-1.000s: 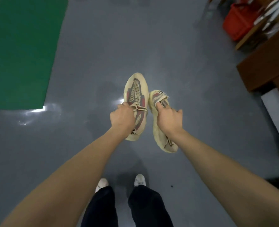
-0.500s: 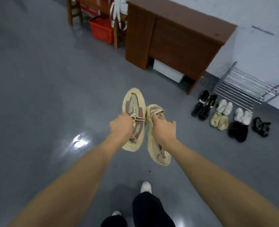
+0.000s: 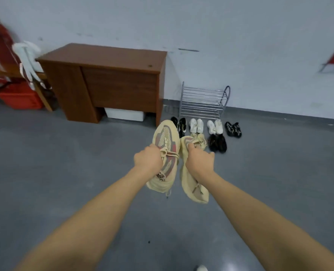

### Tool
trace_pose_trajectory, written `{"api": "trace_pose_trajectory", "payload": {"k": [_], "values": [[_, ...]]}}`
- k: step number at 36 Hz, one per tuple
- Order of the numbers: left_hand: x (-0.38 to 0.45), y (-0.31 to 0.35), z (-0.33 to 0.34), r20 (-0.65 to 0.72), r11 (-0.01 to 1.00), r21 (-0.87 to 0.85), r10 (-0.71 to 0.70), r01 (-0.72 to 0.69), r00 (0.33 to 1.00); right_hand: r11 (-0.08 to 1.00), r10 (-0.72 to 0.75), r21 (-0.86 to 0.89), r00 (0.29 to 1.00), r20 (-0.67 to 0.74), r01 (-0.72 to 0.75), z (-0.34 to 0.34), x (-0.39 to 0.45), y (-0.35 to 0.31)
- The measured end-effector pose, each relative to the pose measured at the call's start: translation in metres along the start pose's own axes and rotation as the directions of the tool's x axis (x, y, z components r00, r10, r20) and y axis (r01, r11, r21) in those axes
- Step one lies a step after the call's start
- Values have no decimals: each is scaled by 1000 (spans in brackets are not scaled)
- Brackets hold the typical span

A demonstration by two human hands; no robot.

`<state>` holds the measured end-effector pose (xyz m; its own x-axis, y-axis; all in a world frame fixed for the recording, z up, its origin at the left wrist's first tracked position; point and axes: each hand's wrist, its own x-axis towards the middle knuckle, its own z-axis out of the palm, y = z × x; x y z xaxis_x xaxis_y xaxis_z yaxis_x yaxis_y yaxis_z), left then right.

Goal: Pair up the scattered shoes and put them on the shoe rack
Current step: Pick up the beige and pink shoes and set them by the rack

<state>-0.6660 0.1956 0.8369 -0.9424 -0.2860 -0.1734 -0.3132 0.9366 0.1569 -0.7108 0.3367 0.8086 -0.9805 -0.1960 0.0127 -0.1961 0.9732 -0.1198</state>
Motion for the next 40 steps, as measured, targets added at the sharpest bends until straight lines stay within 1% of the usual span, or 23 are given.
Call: {"api": "trace_pose_trajectory", "payload": {"k": [4, 7, 13, 17, 25, 28, 32, 38, 40], "values": [[30, 66, -4, -25, 998, -22, 53, -53, 998, 999, 33, -17, 997, -70, -34, -20, 39, 61], [54, 120, -8, -24, 997, -46, 62, -63, 998, 998, 66, 10, 996, -66, -65, -36, 71, 113], [98, 199, -13, -36, 994, -49, 101, -103, 994, 994, 106, 45, 993, -46, -104, -55, 112, 197], [131, 258, -8, -6, 989, -98, 114, -114, 993, 988, 148, 57, 989, -32, -146, -63, 146, 251], [199, 326, 8, 13, 980, -137, 145, -142, 989, 979, 195, 76, 979, -58, -190, -52, 216, 308], [230, 345, 16, 25, 978, -125, 169, -165, 985, 980, 194, 45, 979, -64, -192, -47, 244, 323], [283, 370, 21, 24, 974, -114, 201, -197, 979, 982, 186, -10, 980, -70, -187, -46, 290, 345], [376, 418, 21, 41, 957, -139, 261, -253, 964, 971, 236, -18, 971, -41, -236, -54, 374, 382], [404, 435, 22, 42, 956, -123, 275, -268, 961, 966, 255, -39, 966, -37, -257, -54, 401, 393]]}}
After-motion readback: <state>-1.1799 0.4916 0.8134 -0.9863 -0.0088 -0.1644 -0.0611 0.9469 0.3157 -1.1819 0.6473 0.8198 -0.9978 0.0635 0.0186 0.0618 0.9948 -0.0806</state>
